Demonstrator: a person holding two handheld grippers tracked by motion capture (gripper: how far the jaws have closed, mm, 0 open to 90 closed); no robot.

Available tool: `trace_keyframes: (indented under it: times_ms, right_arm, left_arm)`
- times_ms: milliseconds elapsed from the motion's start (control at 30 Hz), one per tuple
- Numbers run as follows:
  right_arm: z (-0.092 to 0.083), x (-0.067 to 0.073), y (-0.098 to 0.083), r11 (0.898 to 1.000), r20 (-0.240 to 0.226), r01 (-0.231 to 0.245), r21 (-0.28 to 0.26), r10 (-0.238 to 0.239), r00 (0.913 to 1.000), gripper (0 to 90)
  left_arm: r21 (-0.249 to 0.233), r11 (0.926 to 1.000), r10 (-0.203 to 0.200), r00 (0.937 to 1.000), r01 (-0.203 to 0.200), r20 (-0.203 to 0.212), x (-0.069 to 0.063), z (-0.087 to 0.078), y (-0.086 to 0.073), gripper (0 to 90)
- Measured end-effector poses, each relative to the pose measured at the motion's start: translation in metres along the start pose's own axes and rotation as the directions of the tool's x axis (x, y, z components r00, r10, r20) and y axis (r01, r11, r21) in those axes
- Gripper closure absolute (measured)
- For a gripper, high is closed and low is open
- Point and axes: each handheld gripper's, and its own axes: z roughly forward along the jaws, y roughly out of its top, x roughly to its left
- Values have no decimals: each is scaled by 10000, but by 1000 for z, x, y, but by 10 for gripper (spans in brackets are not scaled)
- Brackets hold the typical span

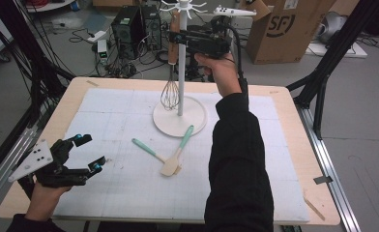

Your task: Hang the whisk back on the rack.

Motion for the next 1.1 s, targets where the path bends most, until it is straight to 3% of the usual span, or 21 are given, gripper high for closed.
trace_keyframes:
  times_ms: [267, 367, 533, 867, 967, 1000, 1100]
  right_arm:
    - [-5, -1, -3, 9998, 340, 182, -72, -179, 9993, 719]
    - [-7, 2, -4, 9994, 703, 316, -150, -305, 9971, 592]
    - [-26, 10, -11, 9982, 1387, 574, -172, -545, 9888, 516]
    - [-88, 34, -57, 9929, 2727, 982, 670, -1129, 9555, 370]
    - [-107, 46, -78, 9889, 3317, 1144, 951, -1398, 9330, 285]
    - [-115, 51, -88, 9872, 3584, 1195, 1056, -1499, 9214, 264]
    - [-131, 61, -113, 9842, 3822, 1182, 1315, -1604, 9100, 253]
  left_arm:
    - [30, 10000, -18, 10000, 17, 47, 0, 2, -1, 175]
    - [38, 10000, -58, 10000, 58, 77, 0, 2, -1, 175]
    - [-33, 9999, -134, 9999, 134, 27, 0, 0, -3, 175]
    - [-131, 9979, -628, 9980, 627, -77, 6, -7, -11, 180]
    - [-203, 9974, -698, 9974, 695, -157, 7, -6, -12, 180]
    - [-193, 9975, -677, 9976, 674, -154, 8, -7, -12, 180]
    - [-313, 9967, -753, 9970, 747, -192, 8, -5, -14, 179]
